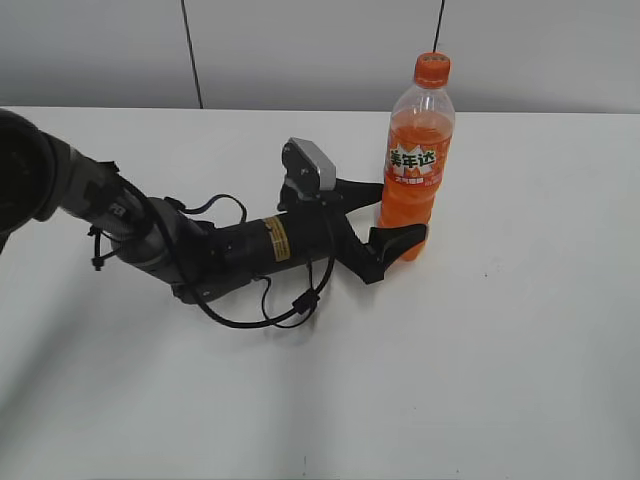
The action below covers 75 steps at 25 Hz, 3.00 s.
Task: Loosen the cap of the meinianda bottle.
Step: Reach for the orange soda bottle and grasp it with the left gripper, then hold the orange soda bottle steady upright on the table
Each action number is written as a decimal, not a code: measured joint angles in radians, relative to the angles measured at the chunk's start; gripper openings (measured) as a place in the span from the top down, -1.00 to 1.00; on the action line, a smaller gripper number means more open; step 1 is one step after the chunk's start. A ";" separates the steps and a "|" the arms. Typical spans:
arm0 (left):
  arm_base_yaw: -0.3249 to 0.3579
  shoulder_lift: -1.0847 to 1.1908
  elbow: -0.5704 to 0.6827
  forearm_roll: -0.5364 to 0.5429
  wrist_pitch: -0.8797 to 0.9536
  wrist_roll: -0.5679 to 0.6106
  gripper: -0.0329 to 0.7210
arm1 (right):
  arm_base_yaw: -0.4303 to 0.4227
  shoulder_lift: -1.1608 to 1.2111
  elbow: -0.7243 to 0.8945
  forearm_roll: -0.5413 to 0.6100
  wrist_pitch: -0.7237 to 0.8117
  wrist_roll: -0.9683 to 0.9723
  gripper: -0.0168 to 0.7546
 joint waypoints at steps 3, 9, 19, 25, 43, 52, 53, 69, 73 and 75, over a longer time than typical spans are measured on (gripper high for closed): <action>-0.002 0.002 -0.023 0.000 0.003 -0.012 -0.65 | 0.000 0.000 0.000 0.000 0.000 0.000 -0.56; -0.007 0.036 -0.099 0.000 0.031 -0.059 -0.65 | 0.000 0.000 0.000 0.000 0.000 0.000 -0.56; -0.041 0.051 -0.139 0.001 0.086 -0.069 -0.65 | 0.000 0.000 0.000 0.000 0.000 0.000 -0.56; -0.041 0.051 -0.139 -0.003 0.065 -0.070 -0.65 | 0.000 0.000 0.000 0.000 0.000 0.000 -0.56; -0.041 0.051 -0.180 -0.020 0.092 -0.070 -0.57 | 0.000 0.000 0.000 0.000 0.000 0.000 -0.56; -0.042 0.051 -0.180 -0.018 0.092 -0.071 -0.15 | 0.000 0.000 0.000 0.000 0.000 0.000 -0.56; -0.042 0.051 -0.180 -0.018 0.091 -0.071 -0.15 | 0.000 0.000 0.000 0.000 0.000 0.000 -0.56; 0.086 -0.064 -0.167 0.370 -0.049 -0.175 -0.15 | 0.000 0.000 0.000 0.000 0.000 0.000 -0.56; 0.142 -0.131 -0.105 0.418 -0.054 -0.198 -0.15 | 0.000 0.000 0.000 0.000 0.000 0.000 -0.56; 0.167 -0.172 -0.046 0.427 -0.054 -0.202 -0.15 | 0.000 0.000 0.000 0.000 0.000 0.000 -0.56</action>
